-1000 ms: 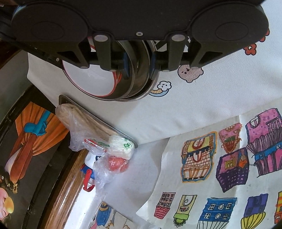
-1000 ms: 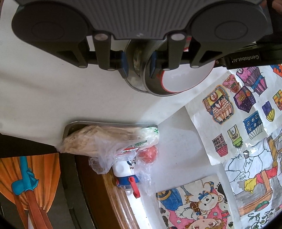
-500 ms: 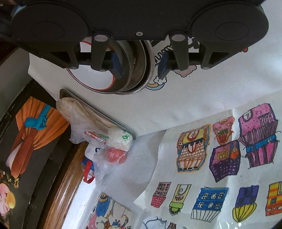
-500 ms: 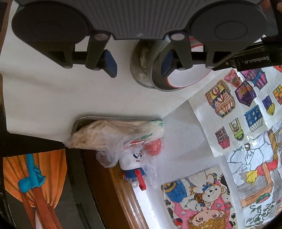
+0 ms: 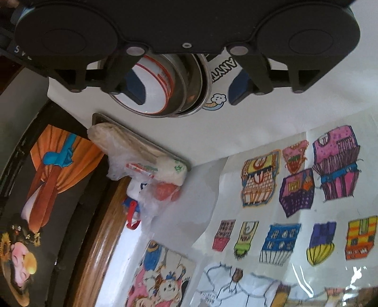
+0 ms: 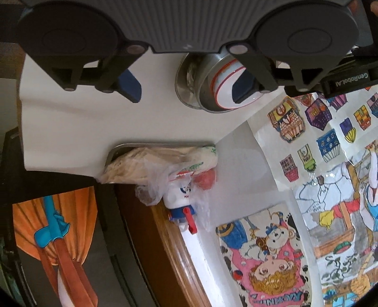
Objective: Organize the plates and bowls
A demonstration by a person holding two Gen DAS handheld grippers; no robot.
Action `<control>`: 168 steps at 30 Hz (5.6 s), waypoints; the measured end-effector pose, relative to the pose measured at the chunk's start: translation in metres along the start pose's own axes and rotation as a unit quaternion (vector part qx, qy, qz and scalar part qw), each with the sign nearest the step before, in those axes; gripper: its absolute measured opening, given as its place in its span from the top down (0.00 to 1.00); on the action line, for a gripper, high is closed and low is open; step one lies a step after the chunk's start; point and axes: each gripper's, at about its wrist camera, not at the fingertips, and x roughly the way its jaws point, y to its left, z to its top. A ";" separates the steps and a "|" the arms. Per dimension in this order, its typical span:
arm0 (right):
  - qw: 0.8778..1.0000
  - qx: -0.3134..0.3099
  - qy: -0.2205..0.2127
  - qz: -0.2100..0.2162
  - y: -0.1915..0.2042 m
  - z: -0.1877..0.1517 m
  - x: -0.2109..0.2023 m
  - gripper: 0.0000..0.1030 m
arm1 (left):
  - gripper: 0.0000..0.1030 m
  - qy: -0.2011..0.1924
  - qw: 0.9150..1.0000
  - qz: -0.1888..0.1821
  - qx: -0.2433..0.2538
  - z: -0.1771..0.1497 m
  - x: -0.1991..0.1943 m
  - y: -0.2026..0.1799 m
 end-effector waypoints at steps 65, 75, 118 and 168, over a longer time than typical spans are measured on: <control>0.989 -0.118 -0.079 -0.032 0.046 -0.087 -0.153 0.00 | 0.01 -0.061 0.994 0.049 0.076 -0.099 -0.148 0.018; 0.990 -0.114 -0.067 -0.037 0.043 -0.101 -0.152 0.00 | 0.01 -0.053 0.994 0.051 0.081 -0.112 -0.151 0.019; 0.992 -0.112 -0.048 -0.042 0.044 -0.103 -0.136 0.00 | 0.01 -0.041 0.994 0.055 0.079 -0.113 -0.141 0.024; 0.992 -0.110 -0.038 -0.041 0.042 -0.105 -0.131 0.00 | 0.01 -0.023 0.995 0.067 0.064 -0.115 -0.138 0.029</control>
